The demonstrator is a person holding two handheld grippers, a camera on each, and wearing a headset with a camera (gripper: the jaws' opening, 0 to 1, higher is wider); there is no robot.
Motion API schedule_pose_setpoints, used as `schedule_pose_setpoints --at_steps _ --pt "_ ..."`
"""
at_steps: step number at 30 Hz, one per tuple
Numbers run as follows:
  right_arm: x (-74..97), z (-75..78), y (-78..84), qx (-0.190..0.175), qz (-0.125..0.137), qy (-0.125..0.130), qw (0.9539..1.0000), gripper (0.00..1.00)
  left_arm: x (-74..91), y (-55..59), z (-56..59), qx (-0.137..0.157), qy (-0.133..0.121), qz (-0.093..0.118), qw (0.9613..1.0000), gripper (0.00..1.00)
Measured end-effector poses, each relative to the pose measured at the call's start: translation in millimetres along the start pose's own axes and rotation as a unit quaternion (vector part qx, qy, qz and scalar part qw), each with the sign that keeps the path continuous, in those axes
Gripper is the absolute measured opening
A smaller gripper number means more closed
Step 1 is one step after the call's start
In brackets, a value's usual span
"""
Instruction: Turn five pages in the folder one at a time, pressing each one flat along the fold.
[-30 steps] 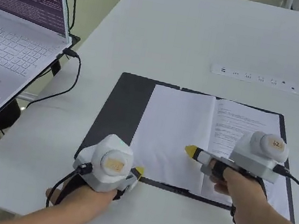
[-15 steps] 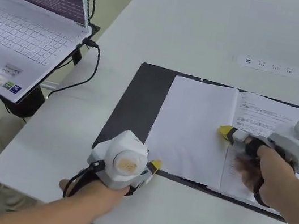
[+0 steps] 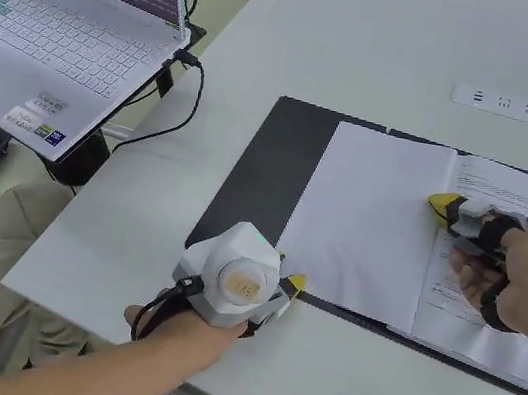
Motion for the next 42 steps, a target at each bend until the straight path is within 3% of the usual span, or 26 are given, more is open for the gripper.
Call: schedule_pose_setpoints --at_steps 8,17,31,37,42 --pt "-16.9 0.2 -19.7 -0.024 0.018 -0.003 0.9995 0.00 -1.6 1.6 -1.3 0.001 -0.002 0.002 1.0000 0.20" --pt "-36.1 -2.8 -41.6 -0.005 0.014 0.003 0.9999 0.00 -1.7 2.0 -1.3 0.000 -0.003 0.005 1.0000 0.20" --pt "-62.0 -2.8 -78.7 -0.046 0.067 0.006 0.9967 0.00 -0.7 1.8 -0.9 0.007 -0.007 0.008 0.9999 0.19" --pt "-65.2 -3.5 -84.0 -0.059 0.078 0.009 0.9952 0.00 -0.7 2.1 -1.1 0.009 -0.007 0.010 0.9999 0.19" --pt "-63.6 -3.7 -81.9 -0.055 0.072 0.008 0.9959 0.00 -0.7 2.2 -1.0 0.009 -0.006 0.010 0.9999 0.19"
Point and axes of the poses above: the centre of the closed fingertips' face, and the gripper's own axes: x roughly backward along the fingers, z roughly to its right, y roughly out of its underside, the point moved 2 cm from there along x, roughly backward along the fingers, and after that the axes turned 2 degrees about z, right-handed, at the moved point
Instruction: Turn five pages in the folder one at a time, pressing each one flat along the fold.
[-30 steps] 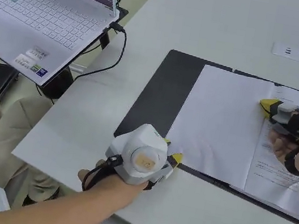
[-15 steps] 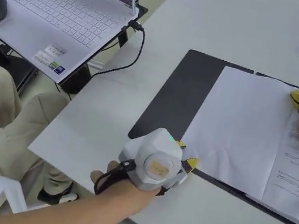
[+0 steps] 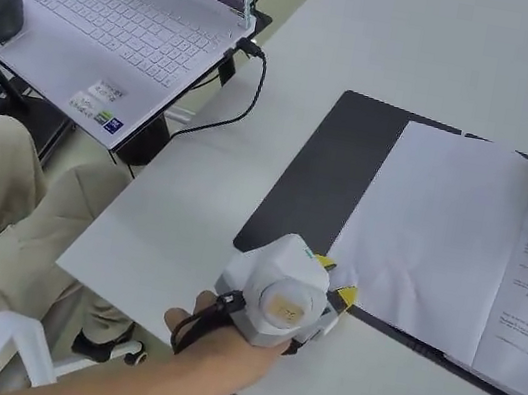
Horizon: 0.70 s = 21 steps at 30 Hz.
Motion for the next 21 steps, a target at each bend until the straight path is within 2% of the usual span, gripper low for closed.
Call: schedule_pose_setpoints --at_steps 4,5,11,13,21 --pt "3.8 0.7 4.0 0.001 -0.012 -0.001 0.9999 0.00 0.1 -0.1 0.0 0.001 0.001 0.000 1.0000 0.19" --pt "7.2 1.0 8.4 0.003 -0.022 -0.003 0.9997 0.00 0.0 -0.1 0.0 0.000 0.002 0.000 1.0000 0.19" --pt "21.0 2.6 21.3 0.005 -0.042 -0.003 0.9991 0.00 -0.4 0.6 -0.7 0.001 0.002 0.001 1.0000 0.19" --pt "24.8 3.7 27.0 0.005 -0.057 -0.006 0.9984 0.00 -0.4 0.4 -0.5 0.001 0.003 0.000 1.0000 0.19" --pt "42.9 7.5 45.6 0.003 -0.090 -0.007 0.9959 0.00 -1.0 0.5 -0.8 -0.004 0.007 -0.002 1.0000 0.19"
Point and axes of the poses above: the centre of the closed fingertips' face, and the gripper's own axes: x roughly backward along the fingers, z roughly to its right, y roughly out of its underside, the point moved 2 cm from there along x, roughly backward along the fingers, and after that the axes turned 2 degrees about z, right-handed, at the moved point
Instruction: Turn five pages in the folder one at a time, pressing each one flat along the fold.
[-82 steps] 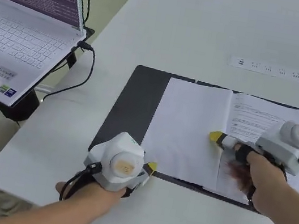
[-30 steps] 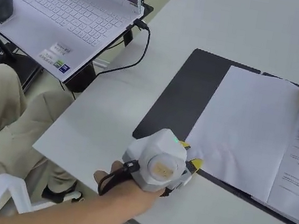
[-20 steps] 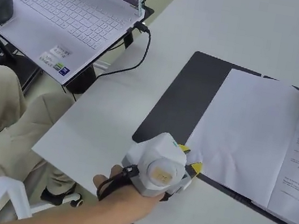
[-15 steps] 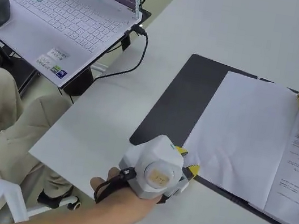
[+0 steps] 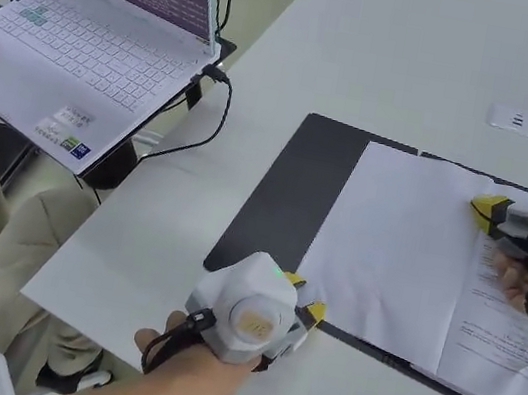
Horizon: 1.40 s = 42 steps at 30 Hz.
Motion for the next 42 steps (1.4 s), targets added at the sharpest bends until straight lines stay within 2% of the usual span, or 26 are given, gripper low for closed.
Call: schedule_pose_setpoints --at_steps 12,15,20,27,34,38,42 --pt "19.3 7.9 20.6 0.004 -0.024 0.001 0.9997 0.00 0.3 -1.3 0.8 -0.002 0.002 -0.007 1.0000 0.19" --pt "24.3 9.1 29.9 0.030 -0.044 0.007 0.9985 0.00 -0.1 -1.3 0.5 -0.003 0.002 -0.010 0.9999 0.19" --pt "33.4 10.6 40.1 0.030 -0.048 0.007 0.9983 0.00 -0.6 -0.6 -0.5 -0.003 0.003 -0.011 0.9999 0.19" --pt "50.6 18.0 67.2 0.039 -0.076 0.013 0.9963 0.00 0.4 -1.3 0.7 -0.005 0.005 -0.010 0.9999 0.19" --pt "68.2 23.5 88.2 0.028 -0.080 0.011 0.9963 0.00 1.3 -1.8 1.6 -0.009 0.005 -0.008 0.9999 0.19" --pt "80.3 26.8 105.4 0.036 -0.094 0.016 0.9948 0.00 1.8 -2.2 1.4 -0.009 0.006 -0.007 0.9999 0.19" --pt "91.0 31.9 118.5 0.022 -0.093 0.012 0.9953 0.00 2.1 -2.5 1.7 -0.008 0.006 -0.006 0.9999 0.19"
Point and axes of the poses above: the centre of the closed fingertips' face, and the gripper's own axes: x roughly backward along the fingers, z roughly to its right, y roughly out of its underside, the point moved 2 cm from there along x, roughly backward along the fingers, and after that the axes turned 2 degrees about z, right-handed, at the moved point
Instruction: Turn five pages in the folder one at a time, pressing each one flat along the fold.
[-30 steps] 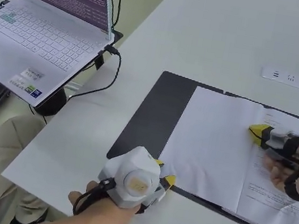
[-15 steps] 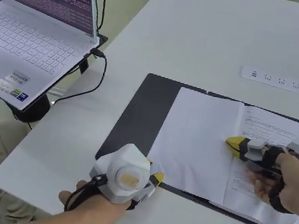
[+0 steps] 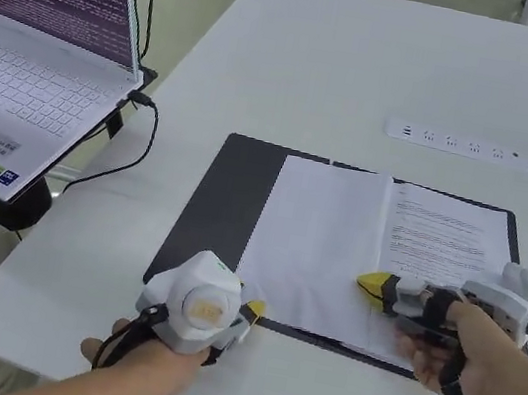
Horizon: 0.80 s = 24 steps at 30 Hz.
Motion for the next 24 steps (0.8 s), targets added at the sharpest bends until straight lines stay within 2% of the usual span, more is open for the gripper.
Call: schedule_pose_setpoints --at_steps 12,21,24 --pt "18.0 7.5 41.8 -0.012 -0.007 -0.004 0.9999 0.00 0.8 -0.6 0.8 0.001 -0.001 0.005 1.0000 0.19" --pt "28.7 13.6 69.6 -0.034 -0.018 -0.005 0.9992 0.00 1.1 -0.5 1.1 0.008 -0.004 0.000 1.0000 0.19" --pt "32.6 11.5 79.4 -0.054 -0.023 -0.010 0.9982 0.00 0.9 -0.3 0.9 0.012 -0.005 -0.003 0.9999 0.19"
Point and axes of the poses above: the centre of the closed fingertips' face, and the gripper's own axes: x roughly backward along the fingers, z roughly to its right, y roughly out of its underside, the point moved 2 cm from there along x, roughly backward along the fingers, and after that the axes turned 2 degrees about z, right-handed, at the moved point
